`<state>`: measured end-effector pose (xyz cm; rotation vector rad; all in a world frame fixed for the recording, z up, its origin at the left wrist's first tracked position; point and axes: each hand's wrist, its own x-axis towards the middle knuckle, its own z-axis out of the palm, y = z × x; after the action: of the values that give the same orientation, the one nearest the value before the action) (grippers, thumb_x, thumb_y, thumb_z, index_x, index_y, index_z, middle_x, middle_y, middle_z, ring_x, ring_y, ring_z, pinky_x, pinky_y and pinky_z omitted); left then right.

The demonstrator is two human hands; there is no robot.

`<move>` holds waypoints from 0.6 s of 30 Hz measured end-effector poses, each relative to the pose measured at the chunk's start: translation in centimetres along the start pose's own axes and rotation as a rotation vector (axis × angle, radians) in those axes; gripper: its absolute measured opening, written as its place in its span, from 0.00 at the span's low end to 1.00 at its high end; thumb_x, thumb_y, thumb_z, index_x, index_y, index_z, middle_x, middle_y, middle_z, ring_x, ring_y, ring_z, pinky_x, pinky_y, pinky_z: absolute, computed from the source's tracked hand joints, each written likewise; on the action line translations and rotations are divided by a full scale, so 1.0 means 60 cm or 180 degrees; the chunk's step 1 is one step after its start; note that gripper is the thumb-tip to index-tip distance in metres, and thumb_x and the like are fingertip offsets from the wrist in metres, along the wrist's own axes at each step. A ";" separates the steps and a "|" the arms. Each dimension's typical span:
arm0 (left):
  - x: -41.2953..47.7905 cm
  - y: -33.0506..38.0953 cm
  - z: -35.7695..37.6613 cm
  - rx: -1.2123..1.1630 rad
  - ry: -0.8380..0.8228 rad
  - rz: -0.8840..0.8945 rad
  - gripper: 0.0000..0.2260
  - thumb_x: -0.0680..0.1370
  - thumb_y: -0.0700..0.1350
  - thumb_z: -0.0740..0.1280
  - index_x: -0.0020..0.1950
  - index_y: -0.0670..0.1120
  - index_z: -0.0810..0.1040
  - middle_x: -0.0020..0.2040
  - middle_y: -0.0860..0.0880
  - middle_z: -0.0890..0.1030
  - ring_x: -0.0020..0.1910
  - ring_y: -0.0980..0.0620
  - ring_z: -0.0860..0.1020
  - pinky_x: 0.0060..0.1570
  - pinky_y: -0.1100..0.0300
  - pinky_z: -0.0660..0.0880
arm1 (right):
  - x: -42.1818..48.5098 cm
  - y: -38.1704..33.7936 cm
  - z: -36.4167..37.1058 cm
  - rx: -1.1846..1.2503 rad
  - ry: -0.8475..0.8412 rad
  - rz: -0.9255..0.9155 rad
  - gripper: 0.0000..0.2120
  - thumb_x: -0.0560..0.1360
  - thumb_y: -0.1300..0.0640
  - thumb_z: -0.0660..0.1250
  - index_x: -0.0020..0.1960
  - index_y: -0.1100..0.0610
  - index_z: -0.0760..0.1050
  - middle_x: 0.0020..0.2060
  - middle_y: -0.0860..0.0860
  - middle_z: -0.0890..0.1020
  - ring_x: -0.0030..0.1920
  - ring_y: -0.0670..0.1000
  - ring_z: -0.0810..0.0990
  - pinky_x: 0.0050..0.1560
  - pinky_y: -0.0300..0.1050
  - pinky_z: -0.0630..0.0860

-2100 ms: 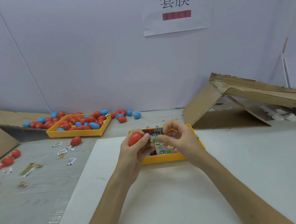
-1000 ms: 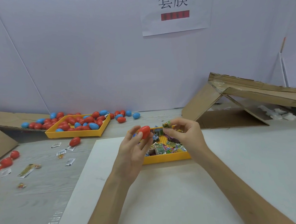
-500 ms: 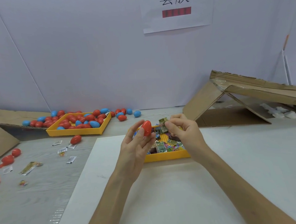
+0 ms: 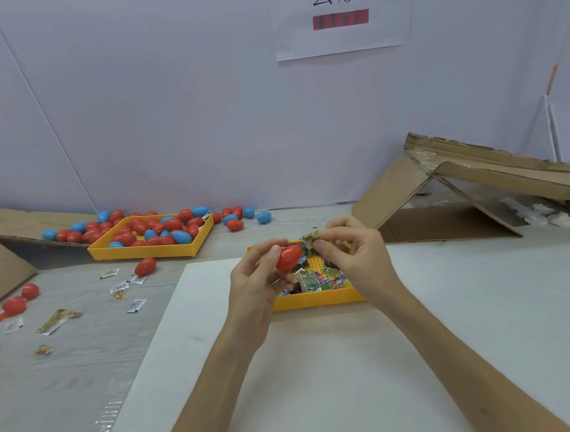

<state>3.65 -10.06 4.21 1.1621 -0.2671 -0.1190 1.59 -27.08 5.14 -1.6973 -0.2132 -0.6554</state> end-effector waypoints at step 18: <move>-0.003 -0.005 0.003 0.0124 -0.0217 -0.0065 0.14 0.72 0.49 0.73 0.56 0.50 0.85 0.56 0.40 0.83 0.45 0.50 0.83 0.43 0.60 0.81 | -0.003 0.007 -0.004 -0.0270 -0.0211 -0.0243 0.06 0.75 0.67 0.72 0.44 0.58 0.84 0.39 0.51 0.83 0.39 0.51 0.79 0.41 0.51 0.77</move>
<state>3.45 -10.30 3.99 1.2010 -0.3189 -0.1721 1.58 -27.39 4.71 -1.8010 -0.3022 -0.6732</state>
